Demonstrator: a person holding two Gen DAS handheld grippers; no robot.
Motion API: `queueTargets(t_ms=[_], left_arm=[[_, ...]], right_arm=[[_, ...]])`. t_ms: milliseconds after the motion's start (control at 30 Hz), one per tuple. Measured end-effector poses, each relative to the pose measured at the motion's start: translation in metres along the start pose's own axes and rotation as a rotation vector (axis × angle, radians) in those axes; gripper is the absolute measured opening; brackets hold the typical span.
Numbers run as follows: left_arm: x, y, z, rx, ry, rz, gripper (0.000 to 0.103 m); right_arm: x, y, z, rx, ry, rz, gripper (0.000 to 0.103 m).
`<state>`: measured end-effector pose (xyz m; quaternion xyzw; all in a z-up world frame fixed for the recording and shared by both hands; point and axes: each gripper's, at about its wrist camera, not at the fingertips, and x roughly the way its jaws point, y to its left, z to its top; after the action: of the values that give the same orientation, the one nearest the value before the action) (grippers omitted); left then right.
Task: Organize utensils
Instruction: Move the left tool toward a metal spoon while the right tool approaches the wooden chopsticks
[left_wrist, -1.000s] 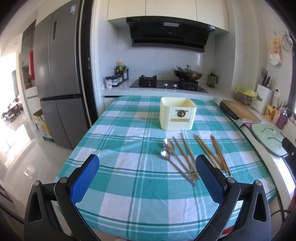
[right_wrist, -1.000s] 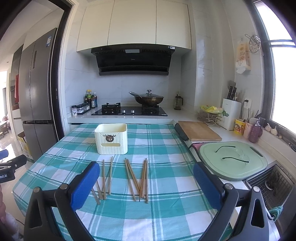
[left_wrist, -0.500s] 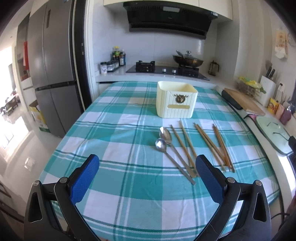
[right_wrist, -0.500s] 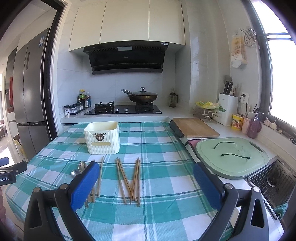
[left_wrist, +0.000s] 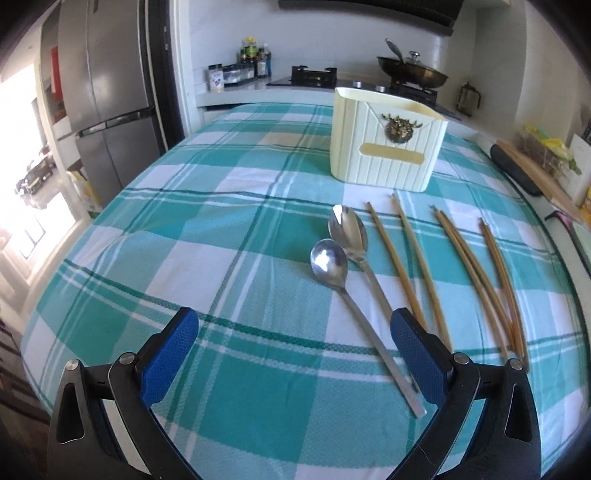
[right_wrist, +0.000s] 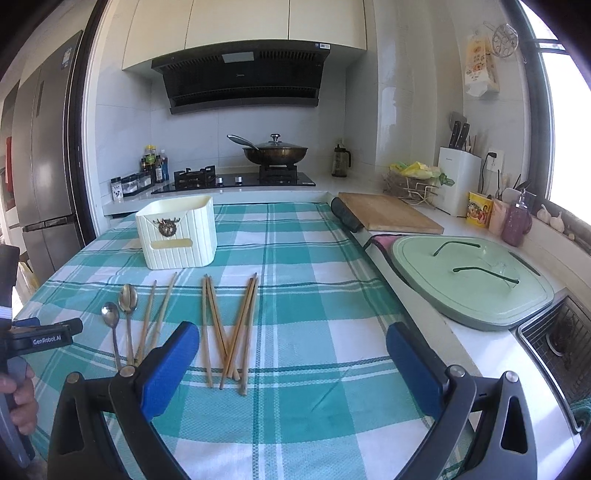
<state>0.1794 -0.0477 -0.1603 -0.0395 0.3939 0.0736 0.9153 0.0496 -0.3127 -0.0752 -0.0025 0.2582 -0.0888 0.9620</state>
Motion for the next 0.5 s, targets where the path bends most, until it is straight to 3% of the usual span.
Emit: queueTargets(t_ms=[200, 500], left_arm=[[0.041, -0.014, 0.006, 0.0, 0.034, 0.063, 0.102], [0.068, -0.016, 0.002, -0.002, 0.103, 0.084, 0.102]], right_arm=[[0.025, -0.013, -0.005, 0.014, 0.051, -0.014, 0.103], [0.059, -0.036, 0.004, 0.037, 0.103, -0.023, 0.103]])
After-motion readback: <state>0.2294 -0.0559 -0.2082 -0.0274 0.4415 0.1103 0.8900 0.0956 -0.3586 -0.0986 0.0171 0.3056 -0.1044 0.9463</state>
